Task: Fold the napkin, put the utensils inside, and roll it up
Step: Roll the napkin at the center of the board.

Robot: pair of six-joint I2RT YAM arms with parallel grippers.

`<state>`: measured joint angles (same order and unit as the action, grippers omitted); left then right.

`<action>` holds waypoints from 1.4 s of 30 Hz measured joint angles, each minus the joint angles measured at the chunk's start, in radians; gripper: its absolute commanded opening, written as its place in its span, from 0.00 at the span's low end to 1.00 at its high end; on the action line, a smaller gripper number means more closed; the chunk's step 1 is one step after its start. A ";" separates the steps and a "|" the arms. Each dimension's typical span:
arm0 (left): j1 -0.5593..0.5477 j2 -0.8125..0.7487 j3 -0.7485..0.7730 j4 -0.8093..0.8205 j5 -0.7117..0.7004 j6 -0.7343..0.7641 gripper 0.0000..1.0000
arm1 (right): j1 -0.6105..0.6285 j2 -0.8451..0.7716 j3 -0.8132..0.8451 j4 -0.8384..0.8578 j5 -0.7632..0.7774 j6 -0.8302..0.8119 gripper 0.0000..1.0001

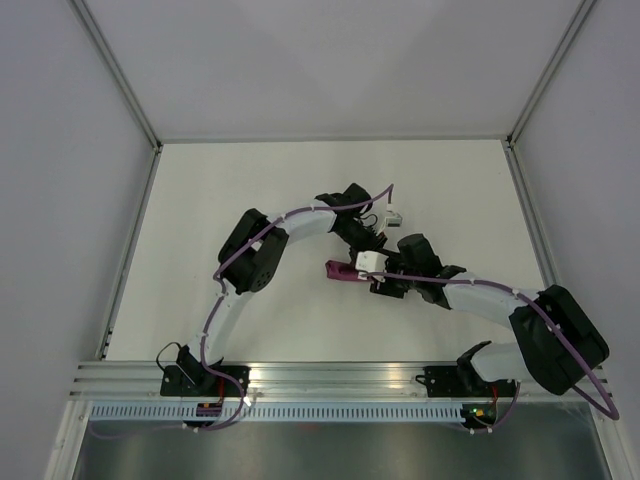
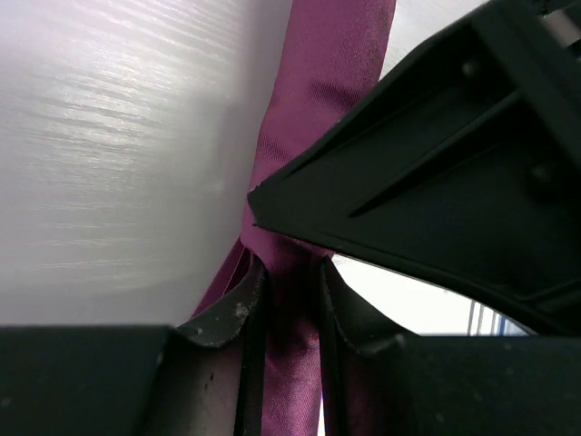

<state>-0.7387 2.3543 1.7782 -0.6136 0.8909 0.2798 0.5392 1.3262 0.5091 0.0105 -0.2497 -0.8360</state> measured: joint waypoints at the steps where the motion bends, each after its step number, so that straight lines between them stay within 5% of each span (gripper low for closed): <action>1: 0.001 0.003 0.002 -0.009 0.009 0.000 0.02 | 0.010 0.011 0.000 0.005 0.010 -0.004 0.62; 7: 0.011 0.016 0.013 -0.046 0.040 -0.002 0.09 | 0.034 0.048 0.000 0.026 0.034 -0.025 0.34; 13: 0.029 0.023 0.024 -0.058 0.049 -0.019 0.37 | 0.040 0.081 0.040 -0.023 0.034 -0.024 0.21; 27: 0.152 -0.060 0.023 0.026 -0.104 -0.211 0.46 | 0.039 0.165 0.137 -0.075 0.079 0.057 0.19; 42: 0.296 -0.518 -0.296 0.206 -0.542 -0.511 0.47 | 0.028 0.352 0.346 -0.117 0.113 0.239 0.20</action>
<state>-0.4427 1.8366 1.4822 -0.4080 0.3492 -0.2310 0.5674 1.6779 0.8547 -0.1070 -0.1368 -0.5968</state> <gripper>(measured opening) 0.464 0.272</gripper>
